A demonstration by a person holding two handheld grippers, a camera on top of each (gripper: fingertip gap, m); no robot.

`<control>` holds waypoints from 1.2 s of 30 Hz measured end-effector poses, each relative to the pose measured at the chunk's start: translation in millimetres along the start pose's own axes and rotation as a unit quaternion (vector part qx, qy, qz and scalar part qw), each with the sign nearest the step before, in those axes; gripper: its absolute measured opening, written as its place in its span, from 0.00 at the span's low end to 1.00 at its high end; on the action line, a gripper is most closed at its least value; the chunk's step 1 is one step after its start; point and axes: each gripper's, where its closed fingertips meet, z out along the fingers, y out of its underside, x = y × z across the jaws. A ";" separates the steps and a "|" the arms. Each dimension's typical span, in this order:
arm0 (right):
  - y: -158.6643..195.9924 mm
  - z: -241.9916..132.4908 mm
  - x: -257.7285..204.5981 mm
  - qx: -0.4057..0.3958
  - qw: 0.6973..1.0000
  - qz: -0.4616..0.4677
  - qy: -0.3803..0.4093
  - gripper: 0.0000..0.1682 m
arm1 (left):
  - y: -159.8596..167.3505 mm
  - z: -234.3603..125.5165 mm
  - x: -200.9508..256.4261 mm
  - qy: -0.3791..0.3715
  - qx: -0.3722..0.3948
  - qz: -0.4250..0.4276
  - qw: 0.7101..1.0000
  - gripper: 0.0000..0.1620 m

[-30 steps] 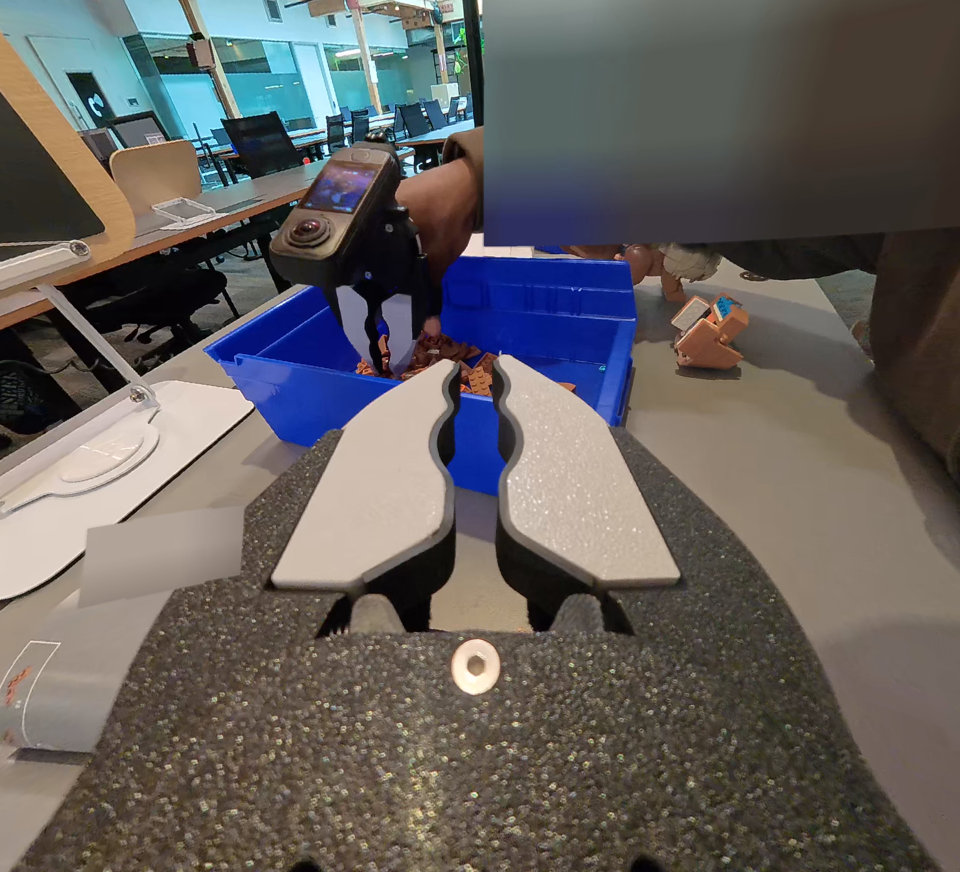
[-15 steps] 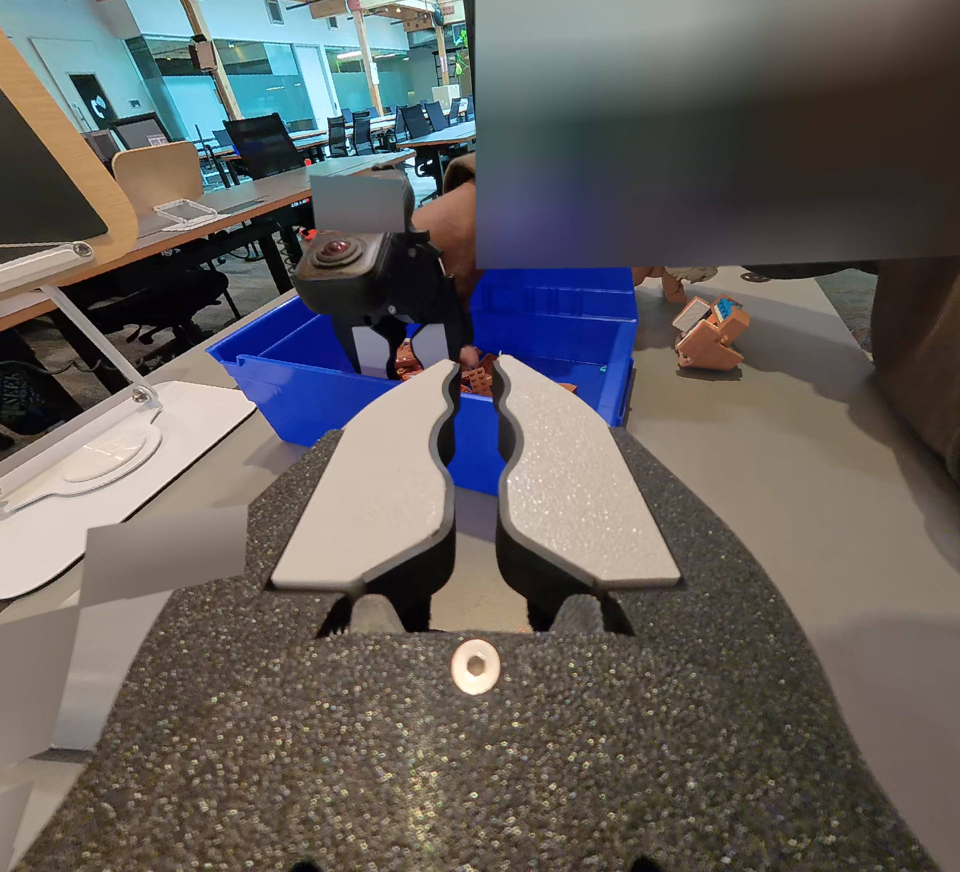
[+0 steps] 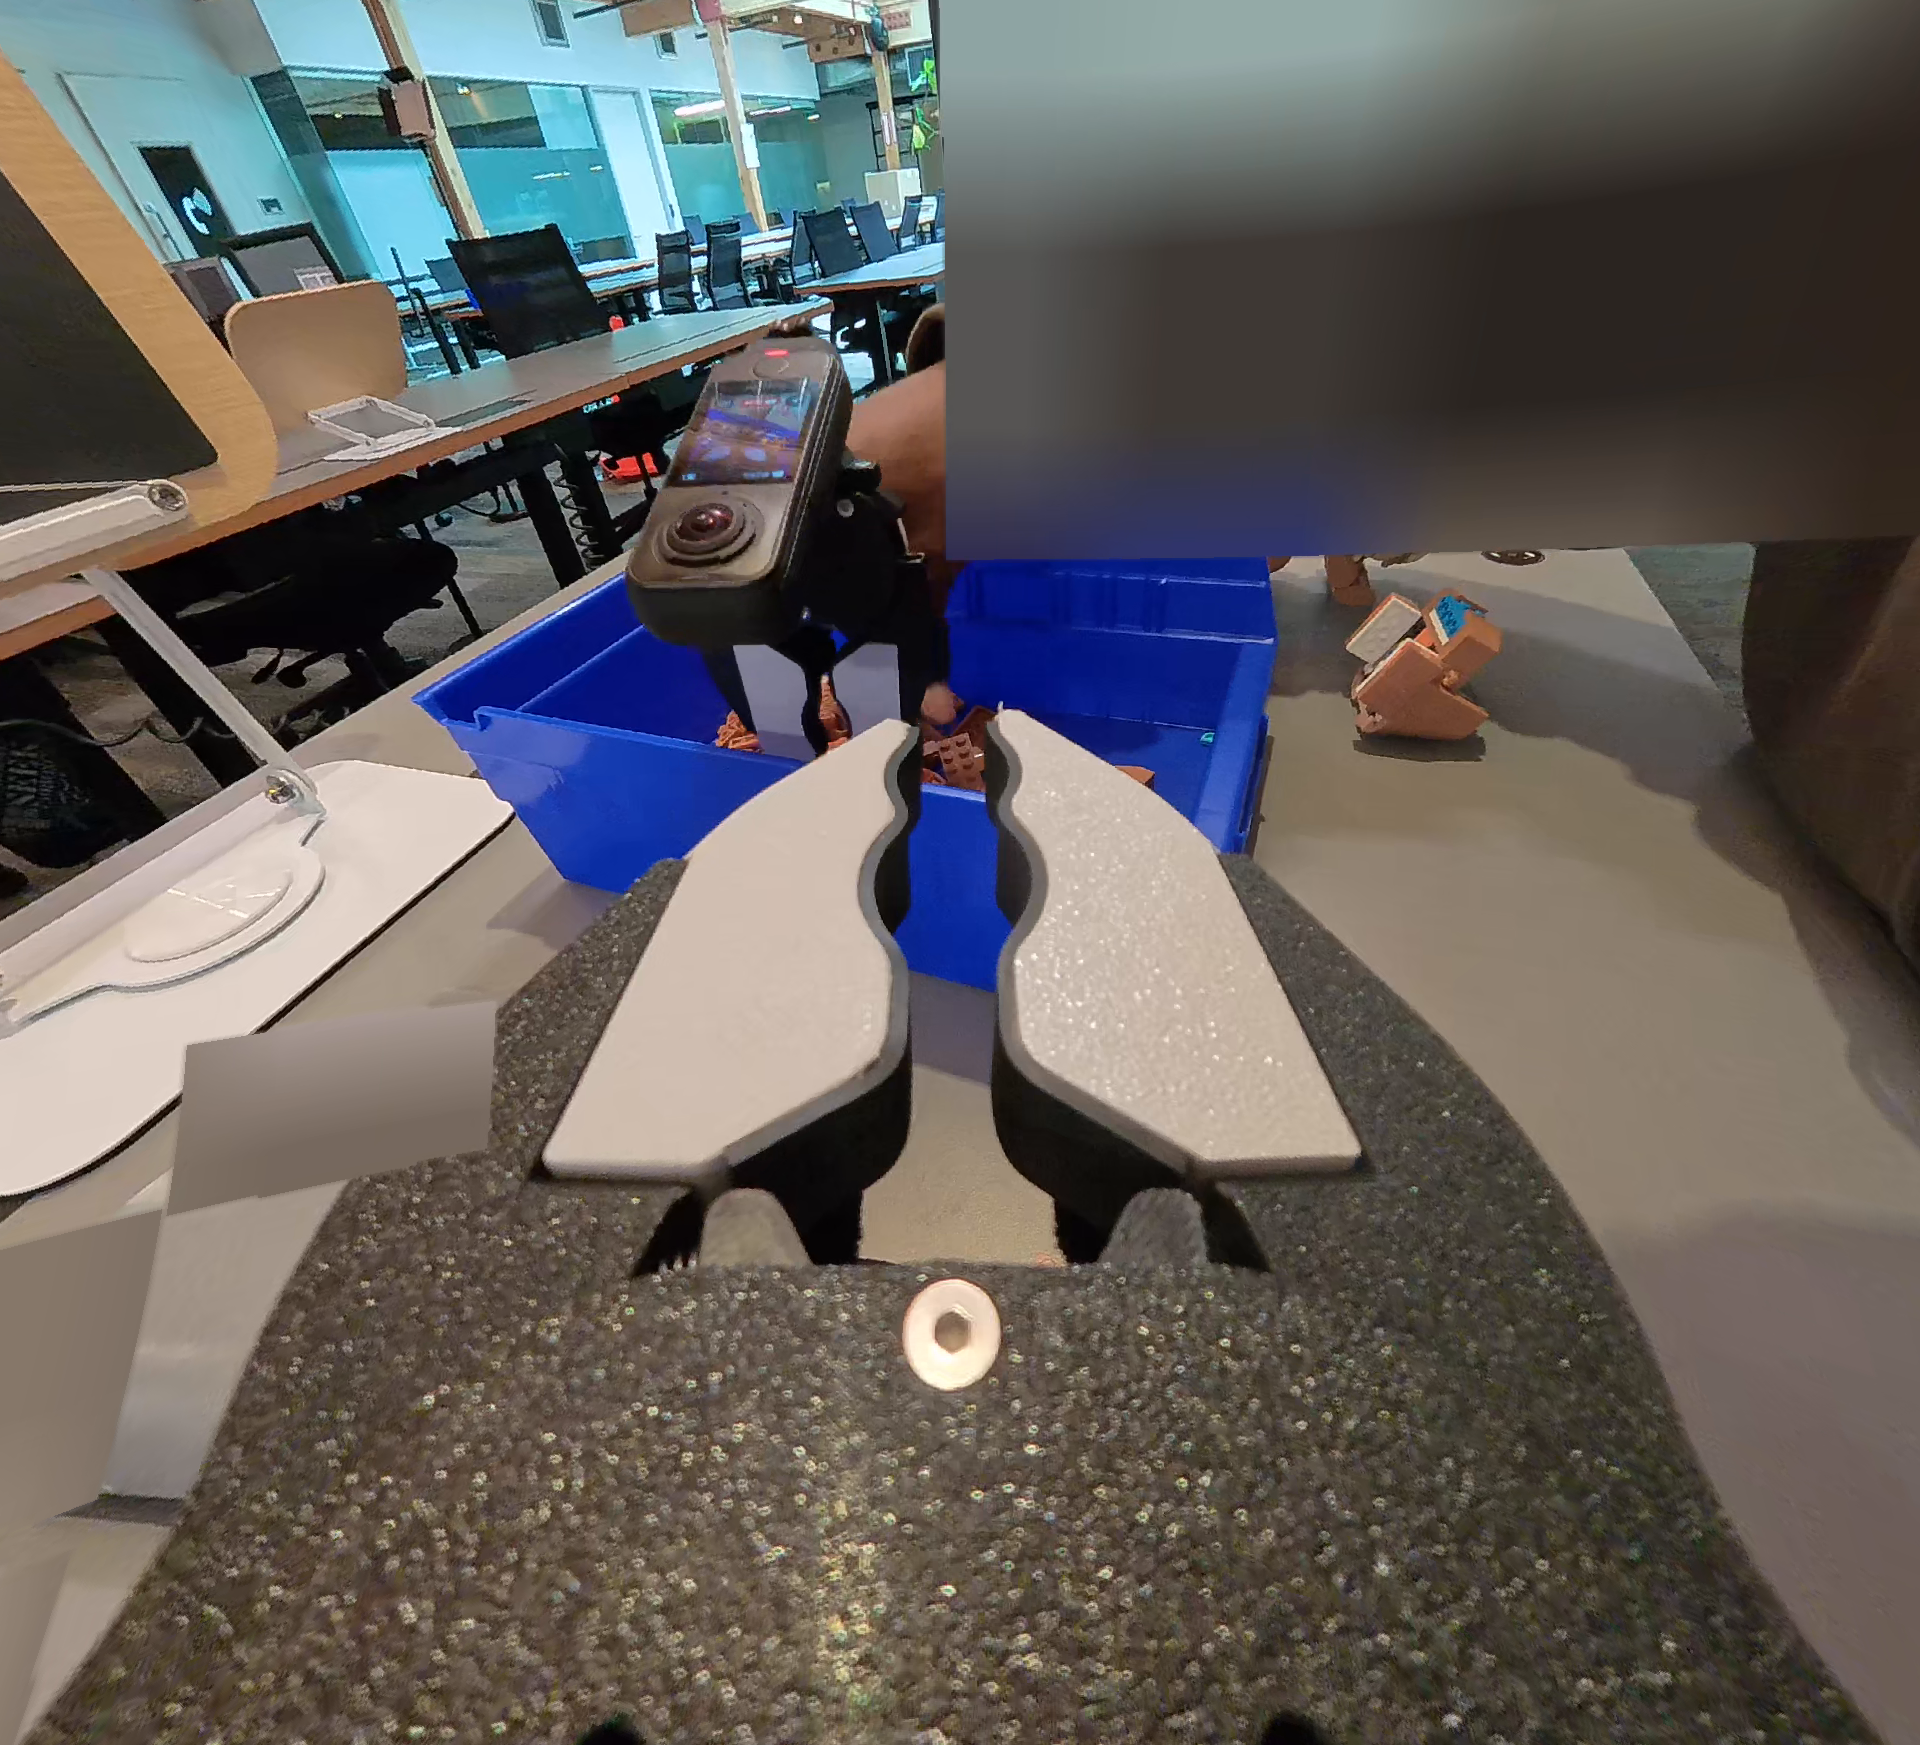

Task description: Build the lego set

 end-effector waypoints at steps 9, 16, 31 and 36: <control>16.3 -51.2 -3.9 0.020 0.994 0.099 0.051 0.10 | -7.8 -7.3 -7.6 -0.016 0.015 -0.004 1.000 0.07; 27.5 -125.0 -67.0 0.141 0.949 0.254 0.123 0.10 | -25.1 -21.4 -15.6 -0.038 0.046 -0.006 0.998 0.07; 48.8 -136.5 -116.3 0.295 0.830 0.386 0.274 0.11 | -6.4 -3.1 -8.4 -0.022 0.032 -0.019 0.999 0.09; 42.2 -133.6 -101.3 0.336 0.820 0.380 0.265 0.11 | 2.1 0.8 -11.1 -0.025 0.028 -0.020 0.999 0.09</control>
